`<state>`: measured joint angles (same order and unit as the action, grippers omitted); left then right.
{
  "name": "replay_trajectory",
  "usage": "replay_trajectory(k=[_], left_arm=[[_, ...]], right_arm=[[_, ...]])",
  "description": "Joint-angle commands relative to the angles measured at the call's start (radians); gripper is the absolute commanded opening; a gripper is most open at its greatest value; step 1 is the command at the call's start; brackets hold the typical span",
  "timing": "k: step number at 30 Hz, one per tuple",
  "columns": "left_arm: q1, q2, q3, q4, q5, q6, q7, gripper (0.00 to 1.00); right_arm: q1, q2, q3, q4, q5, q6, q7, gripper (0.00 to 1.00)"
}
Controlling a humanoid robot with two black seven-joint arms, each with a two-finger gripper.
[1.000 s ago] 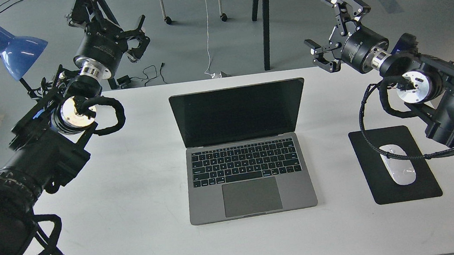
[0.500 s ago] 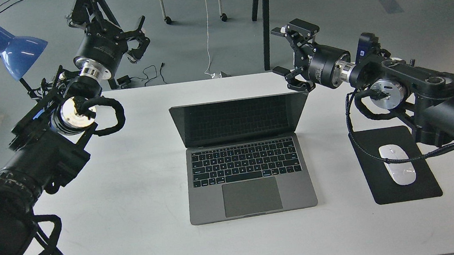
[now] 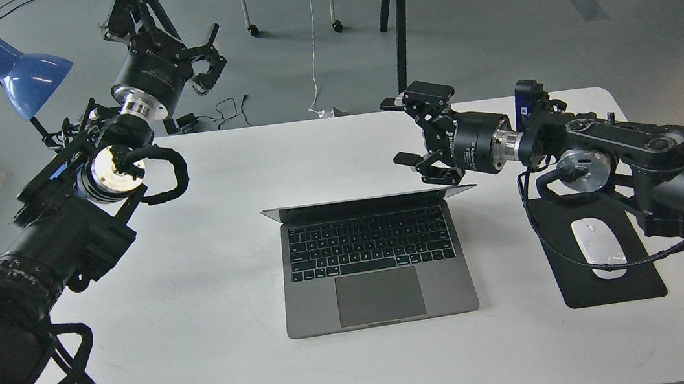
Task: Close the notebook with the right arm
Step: 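Push the laptop screen's top edge away from the robot and down with the right gripper, then press the lid down flat onto the keyboard with the right gripper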
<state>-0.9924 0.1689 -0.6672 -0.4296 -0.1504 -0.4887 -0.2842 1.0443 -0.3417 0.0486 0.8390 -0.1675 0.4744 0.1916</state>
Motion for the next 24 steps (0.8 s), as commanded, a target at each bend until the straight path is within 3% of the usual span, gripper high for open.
replay_trajectory(k=[1,24], left_arm=[[0.000,0.000,0.000,0.000,0.000,0.000,-0.001,1.00],[0.000,0.000,0.001,0.000,0.002,0.000,0.000,1.00]], right_arm=[[-0.009,0.000,-0.018,0.011,-0.035,-0.002,0.000,1.00],[-0.073,0.010,-0.135,0.012,-0.145,-0.019,0.002,1.00]])
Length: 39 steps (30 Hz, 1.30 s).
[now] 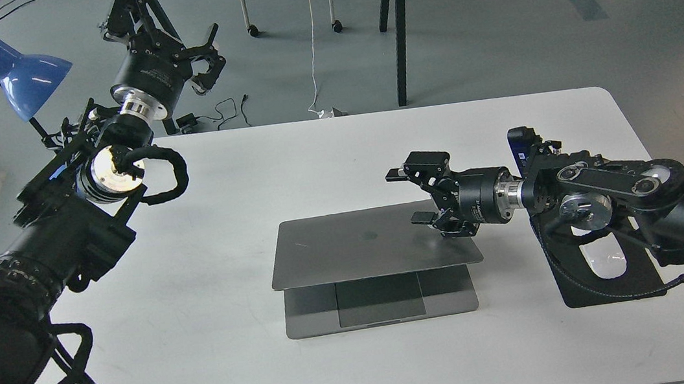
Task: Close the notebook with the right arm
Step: 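Press the lid down flat onto the keyboard with the right gripper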
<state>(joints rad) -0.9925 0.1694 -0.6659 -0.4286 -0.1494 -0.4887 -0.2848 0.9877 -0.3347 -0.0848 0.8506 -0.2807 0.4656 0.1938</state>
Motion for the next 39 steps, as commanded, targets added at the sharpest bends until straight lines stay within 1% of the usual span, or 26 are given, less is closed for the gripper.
replay_trajectory(k=[1,14,25,31,35,39], left_arm=[[0.000,-0.001,0.000,0.001,0.001,0.000,0.001,1.00],[0.001,-0.001,0.000,0.001,0.001,0.000,0.001,1.00],[0.001,-0.001,0.000,-0.001,0.001,0.000,0.001,1.00],[0.000,-0.001,0.000,0.001,0.001,0.000,0.001,1.00],[0.000,-0.001,0.000,-0.001,0.001,0.000,0.001,1.00],[0.001,-0.001,0.000,-0.001,0.001,0.000,0.001,1.00]], right_arm=[[-0.024,0.003,-0.001,0.001,-0.043,-0.015,-0.001,1.00],[-0.089,0.005,-0.003,-0.001,-0.176,-0.053,-0.002,1.00],[-0.107,0.005,-0.001,-0.001,-0.176,-0.064,-0.001,1.00],[-0.109,0.003,0.005,-0.001,-0.175,-0.093,-0.001,1.00],[-0.107,-0.016,0.080,0.030,-0.169,-0.090,0.010,1.00],[-0.104,-0.108,0.236,0.090,-0.169,-0.088,0.009,1.00]])
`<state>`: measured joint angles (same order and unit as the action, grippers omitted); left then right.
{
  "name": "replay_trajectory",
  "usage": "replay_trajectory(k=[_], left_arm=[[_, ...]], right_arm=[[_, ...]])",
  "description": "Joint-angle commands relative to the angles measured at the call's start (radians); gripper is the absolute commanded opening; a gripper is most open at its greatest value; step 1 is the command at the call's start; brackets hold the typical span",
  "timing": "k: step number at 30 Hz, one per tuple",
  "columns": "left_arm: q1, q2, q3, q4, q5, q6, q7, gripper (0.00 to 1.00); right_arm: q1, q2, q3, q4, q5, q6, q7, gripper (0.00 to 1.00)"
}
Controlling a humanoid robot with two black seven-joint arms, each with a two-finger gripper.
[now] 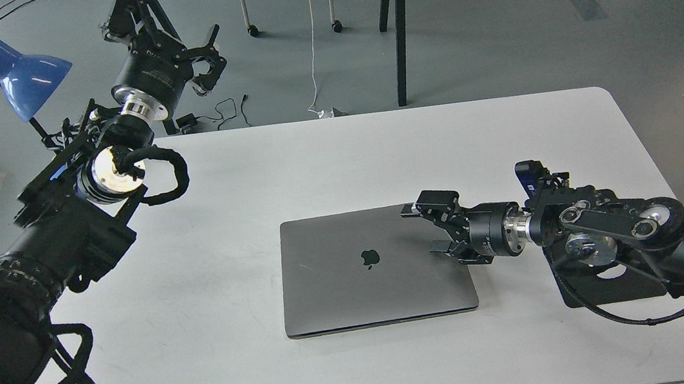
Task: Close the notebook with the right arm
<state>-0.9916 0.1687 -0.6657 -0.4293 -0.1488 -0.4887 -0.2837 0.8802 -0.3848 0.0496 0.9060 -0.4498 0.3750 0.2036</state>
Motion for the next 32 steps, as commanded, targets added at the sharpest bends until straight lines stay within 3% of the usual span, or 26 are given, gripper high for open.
replay_trajectory(k=[1,7,14,23,32], left_arm=[[0.001,0.000,0.000,0.001,0.000,0.000,0.000,1.00],[0.001,0.000,0.000,0.000,0.000,0.000,0.000,1.00],[-0.001,0.000,0.000,0.000,-0.002,0.000,0.000,1.00],[-0.001,0.002,-0.009,0.000,-0.005,0.000,0.000,1.00],[-0.001,0.000,-0.009,0.001,-0.005,0.000,-0.002,1.00]], right_arm=[[0.005,-0.068,0.139,0.036,0.000,0.004,0.000,1.00],[-0.003,-0.080,0.458,0.008,0.011,0.002,0.003,1.00],[-0.027,-0.026,0.792,-0.174,0.147,-0.004,0.005,1.00],[-0.017,-0.012,0.851,-0.331,0.491,0.012,-0.018,1.00],[-0.027,-0.003,0.837,-0.332,0.508,0.027,-0.013,1.00]])
